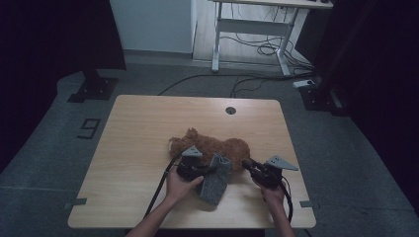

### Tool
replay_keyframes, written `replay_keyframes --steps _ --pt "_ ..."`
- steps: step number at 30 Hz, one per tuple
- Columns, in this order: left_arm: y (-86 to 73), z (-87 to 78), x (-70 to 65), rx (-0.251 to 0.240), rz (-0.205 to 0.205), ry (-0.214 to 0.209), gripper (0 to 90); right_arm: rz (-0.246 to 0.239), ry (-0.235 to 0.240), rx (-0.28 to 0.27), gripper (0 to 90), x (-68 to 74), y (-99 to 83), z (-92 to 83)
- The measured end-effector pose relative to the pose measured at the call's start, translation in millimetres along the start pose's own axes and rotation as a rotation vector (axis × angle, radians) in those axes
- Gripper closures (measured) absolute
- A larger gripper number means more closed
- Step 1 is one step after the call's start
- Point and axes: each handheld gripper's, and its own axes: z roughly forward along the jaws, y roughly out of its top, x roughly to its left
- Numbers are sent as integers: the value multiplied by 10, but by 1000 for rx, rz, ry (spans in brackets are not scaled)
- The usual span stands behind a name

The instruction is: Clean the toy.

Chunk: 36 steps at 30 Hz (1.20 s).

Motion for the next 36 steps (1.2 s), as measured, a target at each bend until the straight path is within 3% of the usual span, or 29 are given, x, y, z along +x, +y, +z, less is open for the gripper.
replay_keyframes --steps 3,9,13,16,18,24,28,32,36 --pt "-48 -112 30 -4 13 32 836 0 5 4 729 -13 -1 -7" --pt "-226 -322 231 -5 -18 107 836 6 9 6 729 -30 -4 -12" --pt "-308 -443 324 -35 -58 89 836 3 11 5 729 -25 -4 -12" --pt "-244 -480 257 -63 -48 72 836 3 10 2 730 -21 -4 -10" --pt "-137 -459 187 -83 -45 39 837 -1 9 2 730 -15 -4 -10" --pt "310 -179 -188 -116 18 -56 837 -2 8 0 730 1 -5 -11" --pt "569 212 -398 -66 60 -75 836 -1 9 -1 729 -1 -7 -9" --pt "585 605 -413 19 61 -46 836 -2 11 2 729 1 -6 -15" --pt "484 626 -295 11 20 -68 835 -15 5 15 729 -15 -13 -19"
